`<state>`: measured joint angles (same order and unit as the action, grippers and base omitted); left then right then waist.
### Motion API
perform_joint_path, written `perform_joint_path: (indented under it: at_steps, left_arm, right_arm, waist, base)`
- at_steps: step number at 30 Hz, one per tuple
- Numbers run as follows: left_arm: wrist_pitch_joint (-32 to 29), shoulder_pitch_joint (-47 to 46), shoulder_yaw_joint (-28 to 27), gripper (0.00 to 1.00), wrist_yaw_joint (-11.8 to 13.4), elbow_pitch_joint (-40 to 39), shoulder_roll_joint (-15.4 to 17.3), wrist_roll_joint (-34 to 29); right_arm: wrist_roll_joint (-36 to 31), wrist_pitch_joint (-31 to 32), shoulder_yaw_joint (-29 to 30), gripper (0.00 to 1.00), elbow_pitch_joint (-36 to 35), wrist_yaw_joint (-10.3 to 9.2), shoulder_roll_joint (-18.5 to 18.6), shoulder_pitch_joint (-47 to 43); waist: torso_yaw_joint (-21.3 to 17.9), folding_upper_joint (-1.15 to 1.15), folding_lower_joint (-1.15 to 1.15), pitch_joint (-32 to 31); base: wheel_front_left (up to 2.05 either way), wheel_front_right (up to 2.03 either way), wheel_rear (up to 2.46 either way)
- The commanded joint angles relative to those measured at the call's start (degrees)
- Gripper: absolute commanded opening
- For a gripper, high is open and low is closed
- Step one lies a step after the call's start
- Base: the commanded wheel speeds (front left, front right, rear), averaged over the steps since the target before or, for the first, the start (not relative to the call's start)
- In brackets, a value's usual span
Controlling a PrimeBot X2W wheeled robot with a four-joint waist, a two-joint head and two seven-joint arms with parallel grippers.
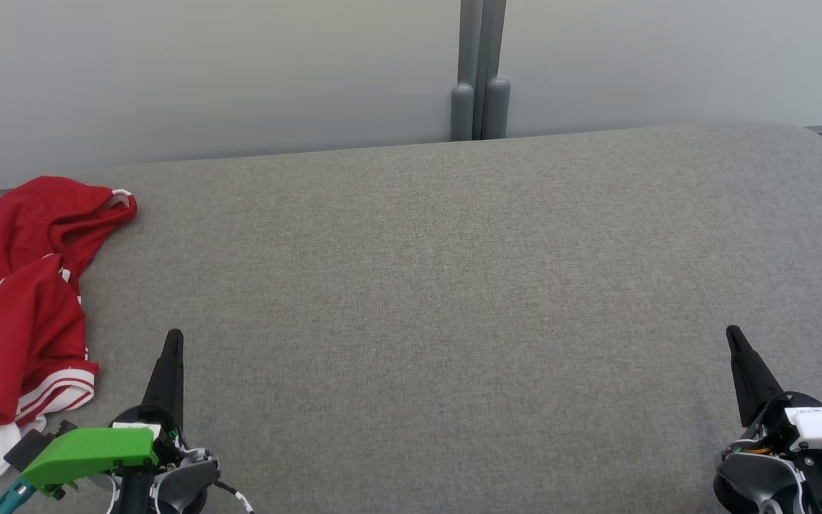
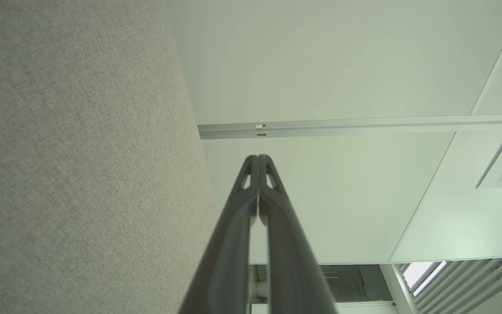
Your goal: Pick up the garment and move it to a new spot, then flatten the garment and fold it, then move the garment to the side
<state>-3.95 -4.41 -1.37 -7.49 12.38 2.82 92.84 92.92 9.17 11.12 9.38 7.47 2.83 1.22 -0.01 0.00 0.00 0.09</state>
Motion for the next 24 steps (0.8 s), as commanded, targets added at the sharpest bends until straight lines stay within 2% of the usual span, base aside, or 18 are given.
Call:
perform_joint_path:
  at_steps: [1, 24]
  left_arm:
    - [0.23, -0.7, 0.0, 0.0, -0.18, -0.2, 0.07, 0.32]
    - [0.23, -0.7, 0.0, 0.0, -0.18, -0.2, 0.07, 0.32]
  right_arm:
    - [-0.31, 0.07, 0.05, 0.0, -0.1, 0.05, 0.14, 0.19]
    - [-0.31, 0.06, 0.05, 0.0, -0.1, 0.05, 0.14, 0.19]
  waist:
    - [0.0, 0.0, 0.0, 0.0]
    - [0.0, 0.0, 0.0, 0.0]
  base:
    - [0.0, 0.0, 0.0]
    - [0.0, 0.0, 0.0]
